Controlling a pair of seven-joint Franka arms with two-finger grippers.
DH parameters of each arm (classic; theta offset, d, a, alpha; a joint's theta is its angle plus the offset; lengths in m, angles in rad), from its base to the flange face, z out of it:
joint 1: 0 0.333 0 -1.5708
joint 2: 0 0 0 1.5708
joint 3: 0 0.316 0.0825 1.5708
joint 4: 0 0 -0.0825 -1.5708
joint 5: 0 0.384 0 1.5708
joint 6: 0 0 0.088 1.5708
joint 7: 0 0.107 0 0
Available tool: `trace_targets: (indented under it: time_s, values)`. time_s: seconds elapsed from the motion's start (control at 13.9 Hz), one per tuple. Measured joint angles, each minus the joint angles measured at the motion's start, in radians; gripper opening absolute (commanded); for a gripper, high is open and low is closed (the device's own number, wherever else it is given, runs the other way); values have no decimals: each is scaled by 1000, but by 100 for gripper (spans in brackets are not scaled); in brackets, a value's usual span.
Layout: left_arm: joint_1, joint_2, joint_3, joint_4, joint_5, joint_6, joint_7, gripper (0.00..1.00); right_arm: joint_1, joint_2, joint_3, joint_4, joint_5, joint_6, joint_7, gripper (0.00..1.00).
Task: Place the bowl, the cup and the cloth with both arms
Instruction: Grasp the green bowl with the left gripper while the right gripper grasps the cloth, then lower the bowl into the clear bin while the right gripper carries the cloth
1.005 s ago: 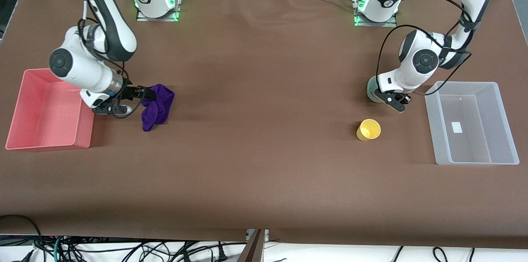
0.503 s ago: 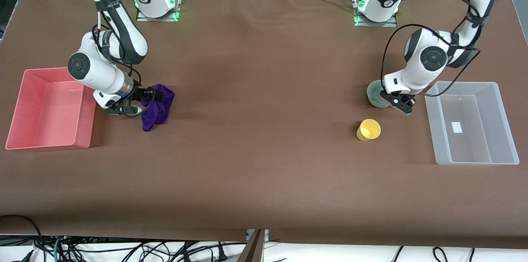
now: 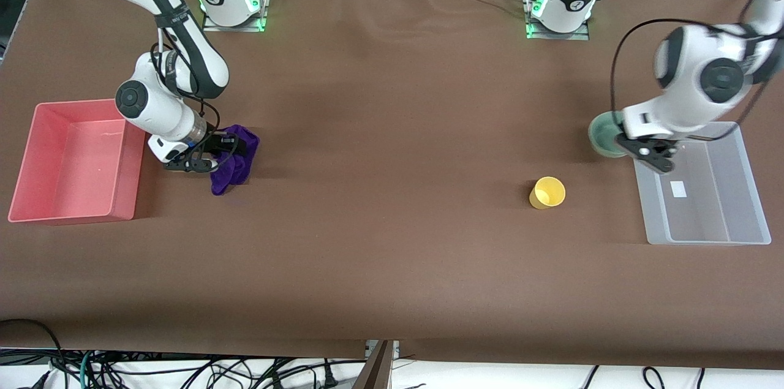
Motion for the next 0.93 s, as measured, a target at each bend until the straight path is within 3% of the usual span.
trace_targets:
  time_s: [0.14, 0.36, 0.57, 0.93]
  values:
    - [48, 32, 4, 180, -5, -186, 121, 0, 0, 4, 0, -1, 0, 3, 0, 0]
    - [138, 136, 11, 355, 21, -243, 291, 0, 0, 2, 0, 0, 0, 10, -2, 0]
    - [226, 257, 12, 420, 29, -205, 386, 0, -1, -28, 0, 28, 0, -30, -19, 0]
    - [272, 444, 12, 435, 58, -28, 417, 0, -6, -120, -42, 213, -9, -425, -75, 0]
